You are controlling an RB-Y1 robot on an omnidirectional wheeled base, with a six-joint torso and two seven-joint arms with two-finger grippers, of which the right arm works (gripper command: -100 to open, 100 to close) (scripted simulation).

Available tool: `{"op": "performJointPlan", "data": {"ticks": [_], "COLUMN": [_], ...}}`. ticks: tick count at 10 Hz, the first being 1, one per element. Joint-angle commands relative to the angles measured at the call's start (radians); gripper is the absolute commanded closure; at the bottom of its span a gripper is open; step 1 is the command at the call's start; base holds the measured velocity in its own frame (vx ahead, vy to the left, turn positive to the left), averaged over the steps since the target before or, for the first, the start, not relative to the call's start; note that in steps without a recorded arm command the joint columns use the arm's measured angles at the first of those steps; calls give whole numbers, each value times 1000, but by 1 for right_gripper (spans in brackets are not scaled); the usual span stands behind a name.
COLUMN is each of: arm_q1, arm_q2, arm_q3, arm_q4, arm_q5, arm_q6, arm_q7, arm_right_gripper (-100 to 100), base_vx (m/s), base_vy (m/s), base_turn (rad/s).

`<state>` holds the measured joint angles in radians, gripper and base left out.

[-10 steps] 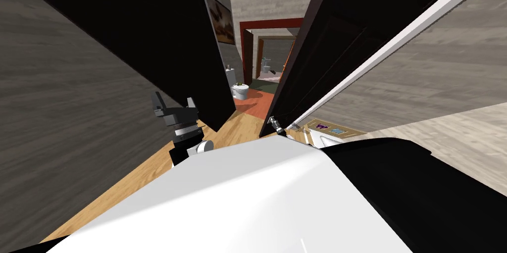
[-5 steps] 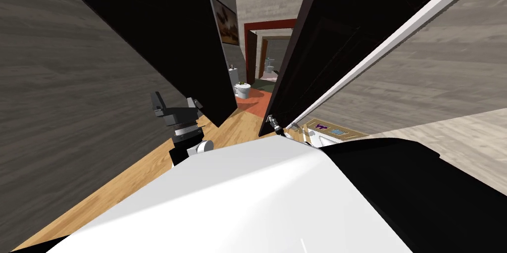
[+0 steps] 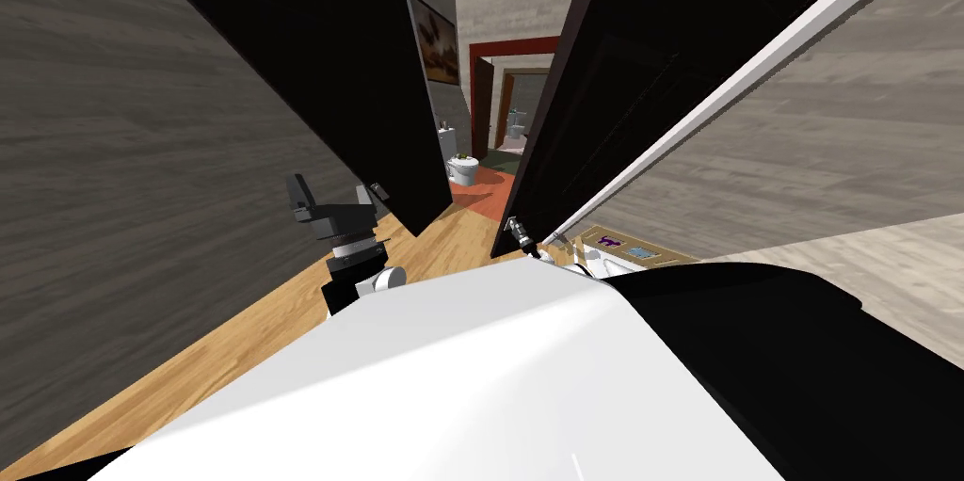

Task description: Pull the door open

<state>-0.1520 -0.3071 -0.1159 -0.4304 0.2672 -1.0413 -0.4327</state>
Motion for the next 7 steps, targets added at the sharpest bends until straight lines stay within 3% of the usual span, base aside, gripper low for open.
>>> {"op": "performJointPlan", "data": {"ticks": [1, 2, 4, 7], "arm_q1": [12, 0, 28, 40], "arm_q2": [6, 4, -24, -36], "arm_q3": [5, 3, 9, 11], "arm_q4": [-28, -6, -1, 1], "arm_q5": [3, 1, 24, 33], "arm_q6": [15, 3, -46, -68], "arm_q7": [-2, 1, -31, -44], "arm_right_gripper": [100, 100, 100, 100], "base_vx": [-90, -29, -175, -140], "base_vy": [-85, -27, -63, -47], "base_turn": [64, 23, 164, 53]}}
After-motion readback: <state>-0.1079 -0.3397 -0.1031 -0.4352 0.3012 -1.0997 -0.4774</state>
